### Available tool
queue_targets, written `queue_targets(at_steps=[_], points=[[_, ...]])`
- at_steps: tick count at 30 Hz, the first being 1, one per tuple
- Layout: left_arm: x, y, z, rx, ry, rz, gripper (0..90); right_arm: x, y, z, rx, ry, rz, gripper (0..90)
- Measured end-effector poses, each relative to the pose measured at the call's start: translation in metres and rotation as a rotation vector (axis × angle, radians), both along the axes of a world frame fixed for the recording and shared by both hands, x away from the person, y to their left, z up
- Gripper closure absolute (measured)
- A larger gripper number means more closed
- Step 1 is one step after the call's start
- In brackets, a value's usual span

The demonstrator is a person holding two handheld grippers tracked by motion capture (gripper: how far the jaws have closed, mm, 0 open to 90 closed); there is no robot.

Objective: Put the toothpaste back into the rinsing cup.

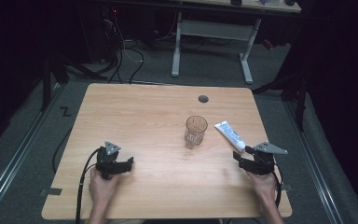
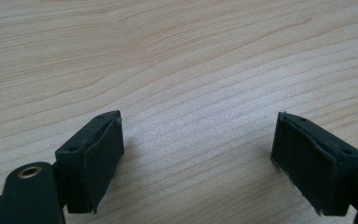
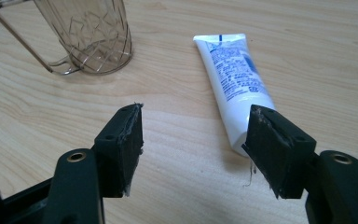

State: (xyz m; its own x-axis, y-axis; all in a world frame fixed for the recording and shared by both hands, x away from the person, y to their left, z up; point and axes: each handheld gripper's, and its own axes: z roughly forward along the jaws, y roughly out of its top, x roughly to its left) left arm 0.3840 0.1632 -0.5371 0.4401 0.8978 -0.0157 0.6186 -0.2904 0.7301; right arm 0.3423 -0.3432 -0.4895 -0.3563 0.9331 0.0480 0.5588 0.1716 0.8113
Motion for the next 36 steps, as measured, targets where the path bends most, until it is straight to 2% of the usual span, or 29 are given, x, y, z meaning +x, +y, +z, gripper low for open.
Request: queue_targets(at_steps=[13, 21, 36], points=[[0.0, 0.0, 0.0, 0.0, 0.0, 0.0, 16.8, 0.014, -0.005, 0.01, 0.004, -0.016, -0.026, 41.5], [0.0, 0.0, 0.0, 0.0, 0.0, 0.0, 16.8, 0.024, -0.004, 0.013, -0.002, 0.003, -0.025, 41.4], [0.0, 0.0, 0.0, 0.0, 0.0, 0.0, 16.8, 0.042, -0.005, 0.019, -0.008, 0.011, -0.023, 39.9]])
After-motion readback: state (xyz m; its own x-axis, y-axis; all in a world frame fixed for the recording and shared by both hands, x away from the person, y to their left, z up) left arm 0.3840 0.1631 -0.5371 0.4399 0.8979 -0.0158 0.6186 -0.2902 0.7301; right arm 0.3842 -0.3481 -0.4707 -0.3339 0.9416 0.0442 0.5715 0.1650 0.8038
